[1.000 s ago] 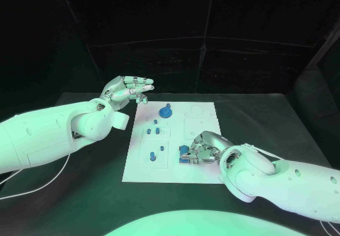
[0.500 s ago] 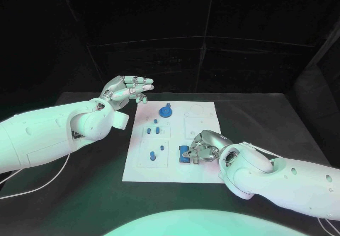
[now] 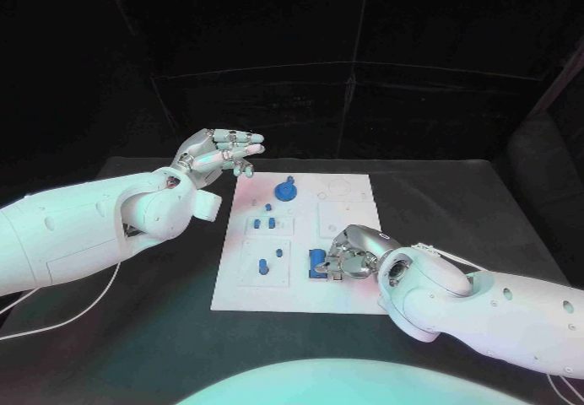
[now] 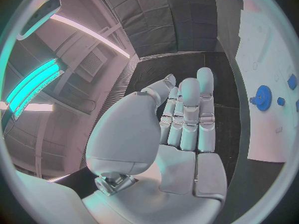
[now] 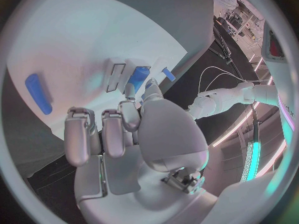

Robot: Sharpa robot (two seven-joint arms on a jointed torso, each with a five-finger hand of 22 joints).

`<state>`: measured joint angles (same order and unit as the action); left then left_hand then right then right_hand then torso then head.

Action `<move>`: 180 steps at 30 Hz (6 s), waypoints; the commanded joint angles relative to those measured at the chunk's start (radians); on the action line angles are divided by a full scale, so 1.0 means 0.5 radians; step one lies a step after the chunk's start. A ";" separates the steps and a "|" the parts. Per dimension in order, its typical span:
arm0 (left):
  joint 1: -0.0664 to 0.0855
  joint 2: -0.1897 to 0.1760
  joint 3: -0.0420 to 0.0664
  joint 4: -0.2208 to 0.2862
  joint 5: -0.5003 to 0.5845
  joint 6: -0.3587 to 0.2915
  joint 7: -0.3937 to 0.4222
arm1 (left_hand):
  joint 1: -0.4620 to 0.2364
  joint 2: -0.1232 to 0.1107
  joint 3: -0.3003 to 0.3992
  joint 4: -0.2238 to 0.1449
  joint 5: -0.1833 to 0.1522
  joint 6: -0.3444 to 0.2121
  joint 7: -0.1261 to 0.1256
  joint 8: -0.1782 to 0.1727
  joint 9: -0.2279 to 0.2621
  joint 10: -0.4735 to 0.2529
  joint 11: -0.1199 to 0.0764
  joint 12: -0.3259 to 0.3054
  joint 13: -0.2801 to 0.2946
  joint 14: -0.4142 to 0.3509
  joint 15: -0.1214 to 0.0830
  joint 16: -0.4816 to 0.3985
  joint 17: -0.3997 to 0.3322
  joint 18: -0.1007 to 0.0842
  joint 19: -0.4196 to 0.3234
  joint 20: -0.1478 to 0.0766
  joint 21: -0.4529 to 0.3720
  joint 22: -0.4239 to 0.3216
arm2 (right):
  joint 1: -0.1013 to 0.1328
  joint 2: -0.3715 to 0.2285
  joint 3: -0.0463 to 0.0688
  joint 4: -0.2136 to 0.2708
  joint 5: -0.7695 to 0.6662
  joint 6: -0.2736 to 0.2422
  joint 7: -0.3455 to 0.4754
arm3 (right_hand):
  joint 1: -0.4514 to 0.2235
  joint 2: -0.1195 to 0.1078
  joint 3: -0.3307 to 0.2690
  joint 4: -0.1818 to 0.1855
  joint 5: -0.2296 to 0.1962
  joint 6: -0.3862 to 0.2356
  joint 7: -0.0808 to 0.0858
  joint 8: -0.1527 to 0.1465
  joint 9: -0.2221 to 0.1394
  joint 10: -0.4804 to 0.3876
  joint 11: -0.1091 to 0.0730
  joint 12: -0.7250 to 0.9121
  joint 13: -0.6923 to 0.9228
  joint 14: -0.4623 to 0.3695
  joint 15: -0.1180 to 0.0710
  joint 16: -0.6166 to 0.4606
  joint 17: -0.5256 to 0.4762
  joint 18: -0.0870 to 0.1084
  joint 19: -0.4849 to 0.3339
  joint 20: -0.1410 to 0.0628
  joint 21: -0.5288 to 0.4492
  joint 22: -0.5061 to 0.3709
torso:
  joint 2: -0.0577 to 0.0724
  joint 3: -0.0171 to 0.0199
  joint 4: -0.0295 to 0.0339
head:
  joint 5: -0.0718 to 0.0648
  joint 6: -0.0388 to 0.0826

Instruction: Assemble the parts on the task board

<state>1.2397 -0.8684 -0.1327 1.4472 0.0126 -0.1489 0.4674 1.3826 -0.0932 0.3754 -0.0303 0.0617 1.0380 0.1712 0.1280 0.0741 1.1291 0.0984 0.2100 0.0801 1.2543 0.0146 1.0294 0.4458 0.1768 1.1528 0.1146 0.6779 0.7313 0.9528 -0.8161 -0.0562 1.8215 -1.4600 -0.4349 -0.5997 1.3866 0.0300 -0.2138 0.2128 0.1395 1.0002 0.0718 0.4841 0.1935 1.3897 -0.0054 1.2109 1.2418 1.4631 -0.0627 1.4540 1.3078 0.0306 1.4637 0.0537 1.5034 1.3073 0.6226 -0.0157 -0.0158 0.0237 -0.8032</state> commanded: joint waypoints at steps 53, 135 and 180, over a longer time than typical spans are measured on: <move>-0.001 -0.007 -0.003 0.000 0.005 0.025 0.006 | 0.011 0.019 -0.007 -0.010 0.002 0.005 -0.003 0.009 -0.003 -0.017 -0.002 0.012 0.002 -0.014 -0.005 -0.009 -0.004 0.013 -0.008 -0.001 -0.012 -0.003 | -0.004 -0.447 -0.001 0.025 -0.170 0.139 -0.011 | 0.032 0.031 -0.171 0.138 0.172 -0.035 0.051 -0.193 -0.061 -0.036 0.049 -0.074 -0.026 0.111 0.031 -0.046 -0.038 0.004 0.035 0.028 -0.051 0.337 | -0.002 0.0001 -0.004 | -0.094 0.001; -0.003 -0.021 -0.012 0.013 0.005 0.043 -0.004 | 0.016 0.024 -0.006 -0.015 0.002 0.009 -0.008 0.013 -0.002 -0.019 -0.004 0.020 0.001 -0.018 -0.006 -0.010 -0.010 0.013 -0.008 -0.002 -0.015 -0.004 | -0.029 -0.301 0.000 0.141 -0.001 -0.181 -0.004 | 0.259 -0.018 0.140 0.079 0.648 0.061 0.016 -0.259 -0.065 0.012 0.011 -0.036 0.045 0.136 -0.003 0.018 0.105 -0.021 0.105 -0.009 0.019 0.414 | -0.001 -0.0016 0.002 | -0.087 -0.014; -0.002 -0.017 -0.012 0.016 0.005 0.049 -0.011 | 0.015 0.022 -0.008 -0.016 0.002 0.011 -0.009 0.015 -0.002 -0.019 -0.005 0.024 0.001 -0.020 -0.007 -0.010 -0.012 0.013 -0.008 -0.002 -0.016 -0.004 | -0.028 -0.091 0.001 -0.010 0.081 -0.025 -0.104 | -0.158 -0.045 -0.041 0.152 0.055 0.075 0.028 -0.300 -0.052 0.019 0.028 -0.056 0.047 0.134 0.012 0.013 0.106 -0.019 0.100 0.006 0.013 0.411 | -0.002 -0.0009 -0.004 | -0.065 -0.036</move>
<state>1.2374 -0.8770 -0.1394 1.4527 0.0127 -0.1369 0.4588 1.3866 -0.0892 0.3725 -0.0332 0.0617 1.0381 0.1712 0.1322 0.0743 1.1256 0.0948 0.2199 0.0801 1.2507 0.0110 1.0294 0.4406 0.1768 1.1528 0.1146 0.6740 0.7305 0.9375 -0.8624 -0.0561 1.8155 -1.4028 -0.4403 -0.6444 1.3189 0.0055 -0.2286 0.2886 0.1929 1.0405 0.0835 0.3381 0.1668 1.4043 0.0019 1.1917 1.2740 1.4678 -0.0642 1.4646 1.3074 0.0307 1.4671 0.0571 1.5140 1.3074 0.6221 -0.0161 -0.0174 -0.0092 -0.8213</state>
